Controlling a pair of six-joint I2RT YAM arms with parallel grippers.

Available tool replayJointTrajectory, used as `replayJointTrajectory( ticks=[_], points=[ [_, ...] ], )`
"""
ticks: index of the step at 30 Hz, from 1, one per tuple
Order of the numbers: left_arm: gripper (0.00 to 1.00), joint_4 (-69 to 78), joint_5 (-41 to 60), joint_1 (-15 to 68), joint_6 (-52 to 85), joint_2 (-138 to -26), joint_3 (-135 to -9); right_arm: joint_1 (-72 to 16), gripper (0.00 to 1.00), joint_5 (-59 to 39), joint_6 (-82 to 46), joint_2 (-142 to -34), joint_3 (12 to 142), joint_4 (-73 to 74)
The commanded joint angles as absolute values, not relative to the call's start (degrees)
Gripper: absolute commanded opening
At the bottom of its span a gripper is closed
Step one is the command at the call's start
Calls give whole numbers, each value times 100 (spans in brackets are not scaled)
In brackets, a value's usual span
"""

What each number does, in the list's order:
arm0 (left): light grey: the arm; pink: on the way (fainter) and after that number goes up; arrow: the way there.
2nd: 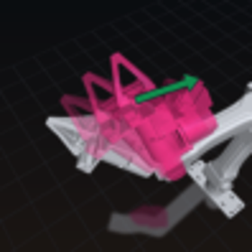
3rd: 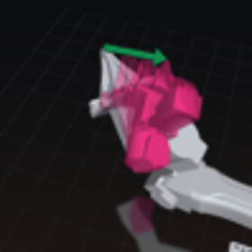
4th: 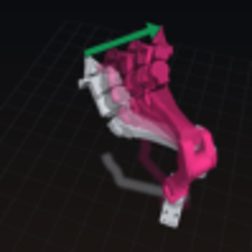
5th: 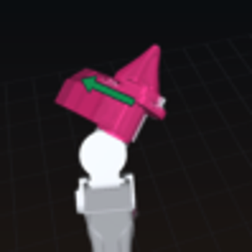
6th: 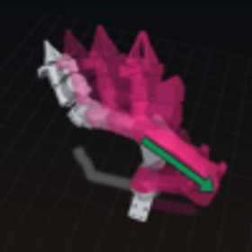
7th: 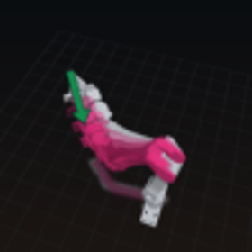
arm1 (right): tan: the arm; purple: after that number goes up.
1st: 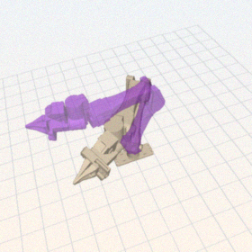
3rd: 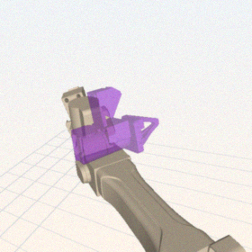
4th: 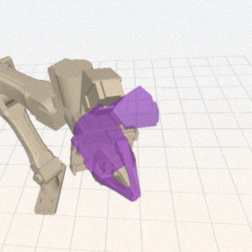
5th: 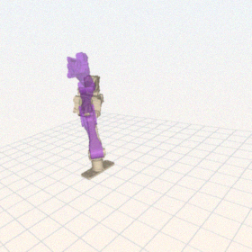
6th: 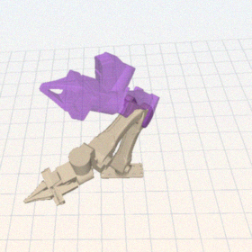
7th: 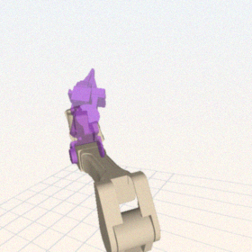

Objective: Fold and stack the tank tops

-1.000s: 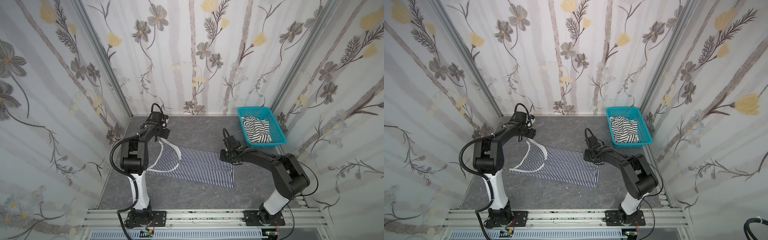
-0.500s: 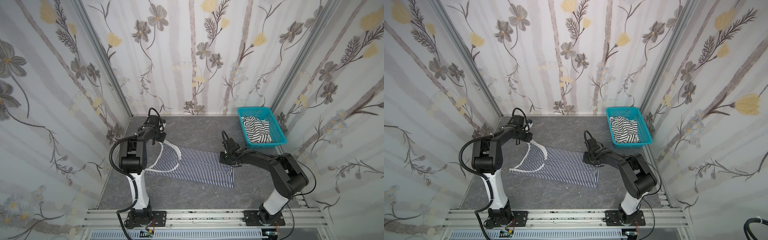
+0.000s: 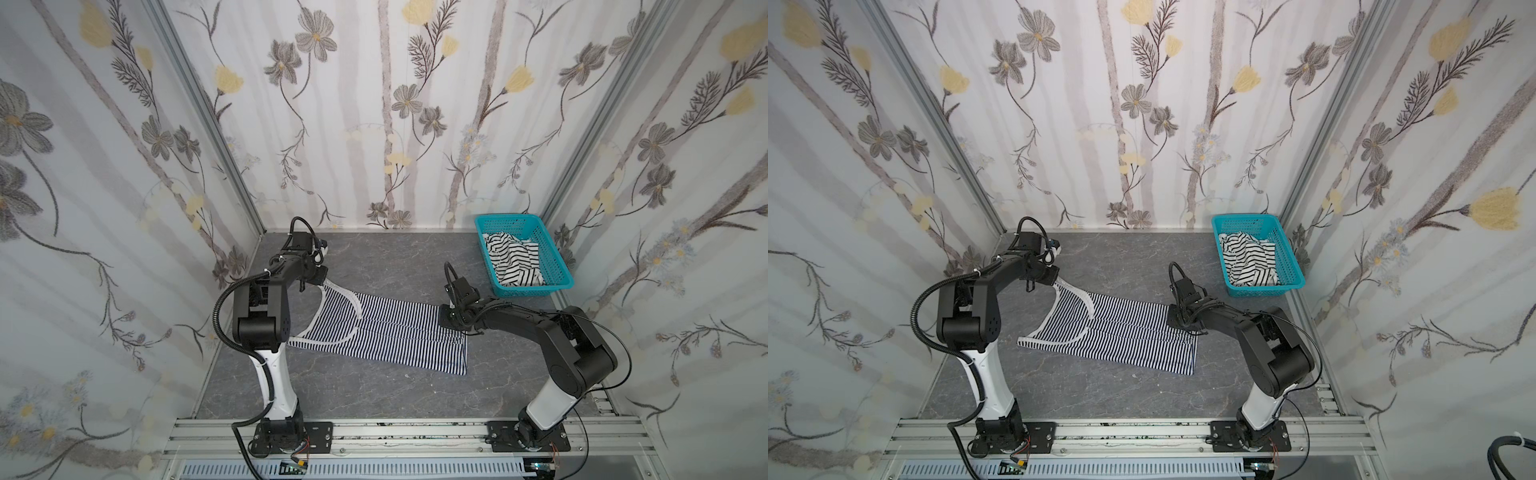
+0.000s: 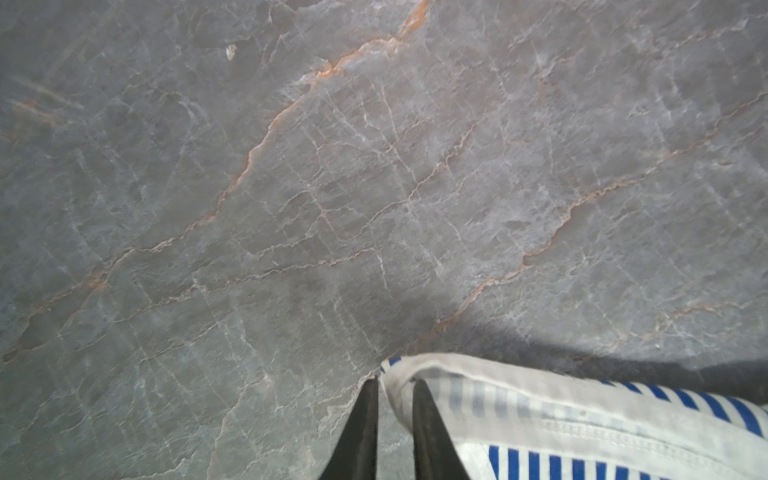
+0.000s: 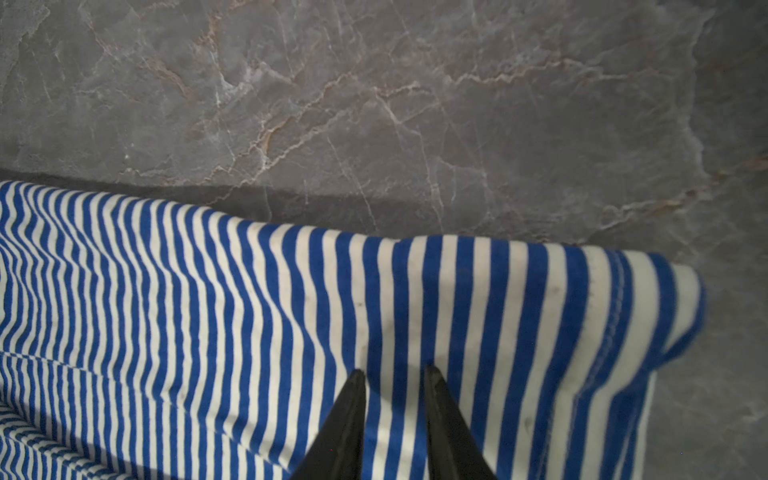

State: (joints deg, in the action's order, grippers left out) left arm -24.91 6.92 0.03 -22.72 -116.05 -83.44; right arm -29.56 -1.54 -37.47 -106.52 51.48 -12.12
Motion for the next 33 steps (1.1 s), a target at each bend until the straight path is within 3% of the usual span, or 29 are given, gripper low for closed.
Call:
replayJointTrajectory(
  ticks=[1, 4, 10, 24, 33],
  points=[
    [10, -2505, 897, -37, -2338, -11438, -8226, -2964, 27, -141, -3832, -10653, 5090, -1173],
    [3, -2505, 990, -87, -2338, -11296, -8081, -2968, 27, -123, -3849, -10600, 5007, -1169],
    [0, -2496, 1181, -204, -2309, -11010, -7852, -2962, 27, -123, -3883, -10477, 4820, -1134],
    [0, -2443, 1381, -568, -2421, -10589, -7453, -2945, 27, -79, -3931, -10178, 4404, -1134],
    [14, -2362, 1255, -585, -2472, -11046, -7330, -2947, 28, -79, -3867, -10204, 4429, -1180]
  ],
)
